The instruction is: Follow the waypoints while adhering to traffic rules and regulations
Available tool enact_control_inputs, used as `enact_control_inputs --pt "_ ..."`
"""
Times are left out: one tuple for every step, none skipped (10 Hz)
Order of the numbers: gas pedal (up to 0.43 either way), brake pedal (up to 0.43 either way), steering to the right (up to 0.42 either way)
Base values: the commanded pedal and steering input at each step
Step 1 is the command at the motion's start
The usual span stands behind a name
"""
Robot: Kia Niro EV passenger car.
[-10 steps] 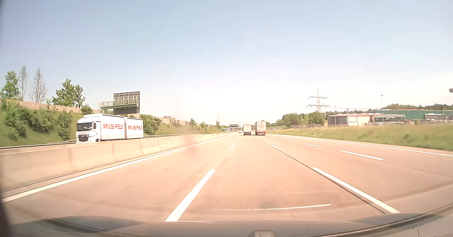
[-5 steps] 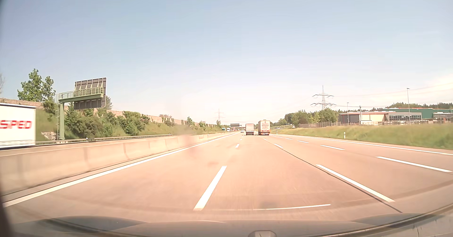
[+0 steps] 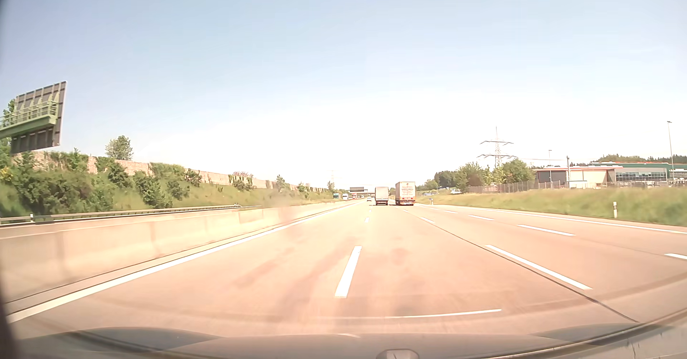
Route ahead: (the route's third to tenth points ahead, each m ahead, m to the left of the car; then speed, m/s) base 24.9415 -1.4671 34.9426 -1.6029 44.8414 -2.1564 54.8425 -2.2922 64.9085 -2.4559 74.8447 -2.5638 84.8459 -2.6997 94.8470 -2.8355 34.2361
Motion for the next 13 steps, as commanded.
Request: enact_control_inputs --pt "0.358 0.0 -0.002" --pt "0.358 0.0 -0.002" --pt "0.358 0.0 -0.002" --pt "0.358 0.0 -0.002" --pt "0.358 0.0 -0.002" --pt "0.358 0.0 -0.002" --pt "0.358 0.0 -0.002" --pt "0.358 0.0 -0.001" --pt "0.358 0.0 -0.001" --pt "0.358 0.0 -0.001" --pt "0.358 0.0 0.0" --pt "0.358 0.0 0.0" --pt "0.358 0.0 0.0"
